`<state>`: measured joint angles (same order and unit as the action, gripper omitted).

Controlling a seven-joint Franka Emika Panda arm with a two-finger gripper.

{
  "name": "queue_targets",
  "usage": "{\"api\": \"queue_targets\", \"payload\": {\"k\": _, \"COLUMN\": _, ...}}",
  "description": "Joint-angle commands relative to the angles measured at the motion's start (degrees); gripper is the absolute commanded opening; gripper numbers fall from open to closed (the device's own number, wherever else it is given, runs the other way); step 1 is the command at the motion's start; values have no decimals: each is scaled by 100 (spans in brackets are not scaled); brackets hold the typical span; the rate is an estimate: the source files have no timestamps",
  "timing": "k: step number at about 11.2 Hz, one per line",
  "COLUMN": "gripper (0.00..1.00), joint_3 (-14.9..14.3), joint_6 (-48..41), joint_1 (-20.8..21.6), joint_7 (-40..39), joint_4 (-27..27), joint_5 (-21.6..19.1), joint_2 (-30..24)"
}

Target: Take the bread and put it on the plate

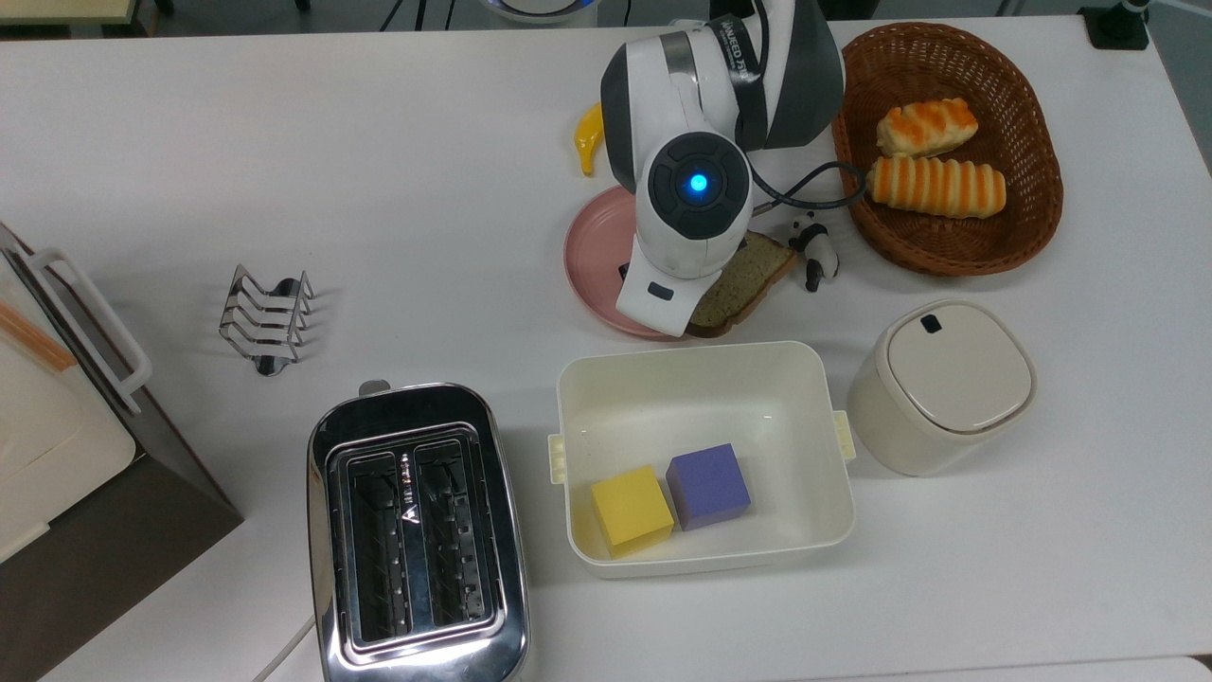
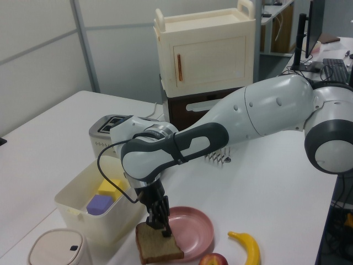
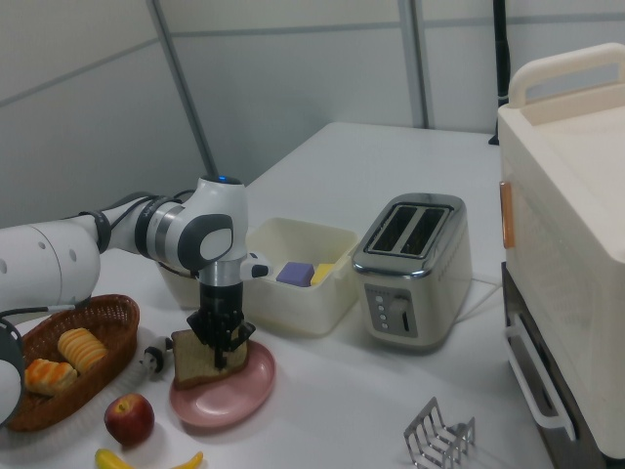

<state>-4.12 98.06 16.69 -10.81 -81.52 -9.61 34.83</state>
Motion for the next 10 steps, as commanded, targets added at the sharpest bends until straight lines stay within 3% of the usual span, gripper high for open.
{"api": "queue_targets", "payload": {"k": 1, "gripper": 0, "joint_3": -45, "joint_6": 91, "joint_1": -34, "joint_7": -9, "joint_4": -128, "joint_5": -41, "joint_2": -151}}
{"api": "queue_targets", "payload": {"k": 2, "gripper": 10, "joint_3": -45, "joint_6": 82, "joint_1": -78, "joint_7": 8, "joint_4": -110, "joint_5": -41, "joint_2": -256}}
{"api": "queue_targets", "payload": {"k": 3, "gripper": 31, "joint_3": -63, "joint_6": 56, "joint_1": -95, "joint_7": 8, "joint_4": -110, "joint_5": -33, "joint_2": -362}}
{"api": "queue_targets", "payload": {"k": 4, "gripper": 45, "joint_3": -98, "joint_6": -40, "joint_1": -104, "joint_7": -9, "joint_4": -101, "joint_5": -6, "joint_2": -459}}
{"api": "queue_targets", "payload": {"k": 5, "gripper": 50, "joint_3": -107, "joint_6": -111, "joint_1": -148, "joint_7": -88, "joint_4": -101, "joint_5": -6, "joint_2": -573}}
{"api": "queue_targets", "payload": {"k": 8, "gripper": 54, "joint_3": -115, "joint_6": -322, "joint_1": -254, "joint_7": -202, "joint_4": -49, "joint_5": 2, "joint_2": -784}}
{"api": "queue_targets", "payload": {"k": 10, "gripper": 77, "joint_3": -124, "joint_6": -567, "joint_1": -394, "joint_7": -185, "joint_4": 66, "joint_5": 55, "joint_2": -968}}
